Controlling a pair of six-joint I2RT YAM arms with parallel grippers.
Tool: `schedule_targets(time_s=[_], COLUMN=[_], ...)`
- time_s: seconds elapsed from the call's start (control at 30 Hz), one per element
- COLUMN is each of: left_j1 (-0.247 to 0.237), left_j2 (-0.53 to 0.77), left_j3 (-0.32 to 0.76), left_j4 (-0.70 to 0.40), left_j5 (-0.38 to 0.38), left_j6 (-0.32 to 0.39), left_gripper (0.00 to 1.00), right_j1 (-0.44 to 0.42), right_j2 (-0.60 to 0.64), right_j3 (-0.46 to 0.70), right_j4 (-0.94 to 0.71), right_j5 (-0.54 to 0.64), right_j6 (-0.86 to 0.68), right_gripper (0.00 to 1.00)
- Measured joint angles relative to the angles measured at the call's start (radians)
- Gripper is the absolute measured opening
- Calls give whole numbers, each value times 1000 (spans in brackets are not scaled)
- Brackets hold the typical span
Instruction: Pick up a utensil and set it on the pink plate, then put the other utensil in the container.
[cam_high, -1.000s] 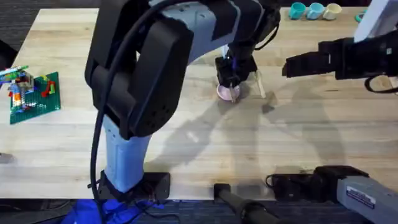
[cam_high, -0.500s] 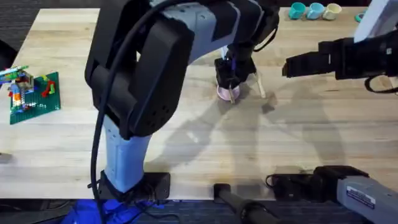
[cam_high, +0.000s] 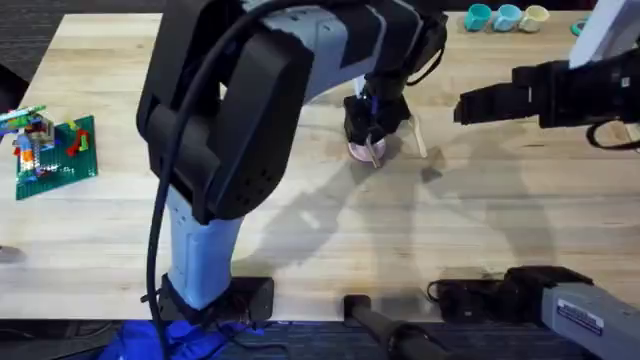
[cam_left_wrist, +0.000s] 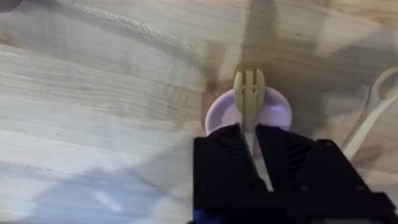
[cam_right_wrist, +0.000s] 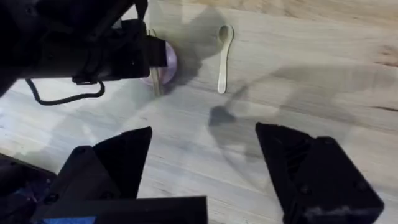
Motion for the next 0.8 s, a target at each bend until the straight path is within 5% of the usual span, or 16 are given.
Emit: schedule_targets(time_s=[0.6, 0.8], left_j1=[8, 22], left_j2=[0, 0], left_j3=[5, 92], left_j4=[-62, -99], left_j5=[0, -2], left_j6=[0, 17], left_gripper=[259, 265], right_j1=[0, 0], right_j2=[0, 0], right_j3=[0, 0], right_j4=[0, 0], right_j5=[0, 0], right_j6=[0, 0], right_gripper=[993, 993])
